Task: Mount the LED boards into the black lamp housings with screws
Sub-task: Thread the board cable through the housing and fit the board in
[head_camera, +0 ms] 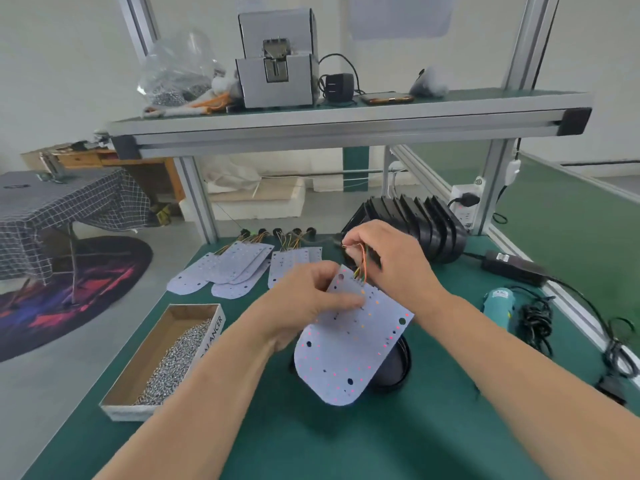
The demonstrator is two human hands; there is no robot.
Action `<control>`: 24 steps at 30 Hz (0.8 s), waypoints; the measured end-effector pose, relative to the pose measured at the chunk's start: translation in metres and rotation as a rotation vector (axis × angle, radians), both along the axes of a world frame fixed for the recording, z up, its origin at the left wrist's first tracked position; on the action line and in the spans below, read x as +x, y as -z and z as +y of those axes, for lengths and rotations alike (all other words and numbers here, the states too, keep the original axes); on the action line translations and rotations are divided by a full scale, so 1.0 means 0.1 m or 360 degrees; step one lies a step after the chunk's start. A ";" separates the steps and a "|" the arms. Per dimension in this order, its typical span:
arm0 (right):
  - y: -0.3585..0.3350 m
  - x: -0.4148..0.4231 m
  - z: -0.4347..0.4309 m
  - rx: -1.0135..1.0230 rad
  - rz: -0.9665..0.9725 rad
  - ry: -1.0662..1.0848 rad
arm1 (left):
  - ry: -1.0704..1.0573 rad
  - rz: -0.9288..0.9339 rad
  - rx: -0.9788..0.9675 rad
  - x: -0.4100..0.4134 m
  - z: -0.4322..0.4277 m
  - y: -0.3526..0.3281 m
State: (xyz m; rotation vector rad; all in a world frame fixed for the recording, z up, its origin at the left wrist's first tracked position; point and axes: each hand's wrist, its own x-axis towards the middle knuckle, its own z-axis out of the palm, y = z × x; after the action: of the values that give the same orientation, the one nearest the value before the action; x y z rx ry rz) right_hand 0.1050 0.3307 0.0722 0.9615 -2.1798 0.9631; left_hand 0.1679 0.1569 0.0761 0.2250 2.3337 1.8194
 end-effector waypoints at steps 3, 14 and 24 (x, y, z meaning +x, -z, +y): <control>-0.18 0.17 0.12 -0.0169 -0.0148 -0.0100 | 0.0007 0.0325 -0.0235 0.01 -0.13 -0.13; -0.63 0.25 0.36 -0.0978 -0.1016 -0.0978 | 0.0404 0.0511 0.0599 0.14 -0.10 -0.77; 0.49 -0.07 -0.05 0.0394 -0.0864 0.0081 | 0.0151 0.0444 0.1930 0.22 0.21 -1.11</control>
State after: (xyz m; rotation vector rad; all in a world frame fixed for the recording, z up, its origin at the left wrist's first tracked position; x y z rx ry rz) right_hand 0.0979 0.3258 0.0229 0.8106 -2.8156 1.0357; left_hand 0.1895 0.1775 0.1874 0.7292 0.9623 3.0032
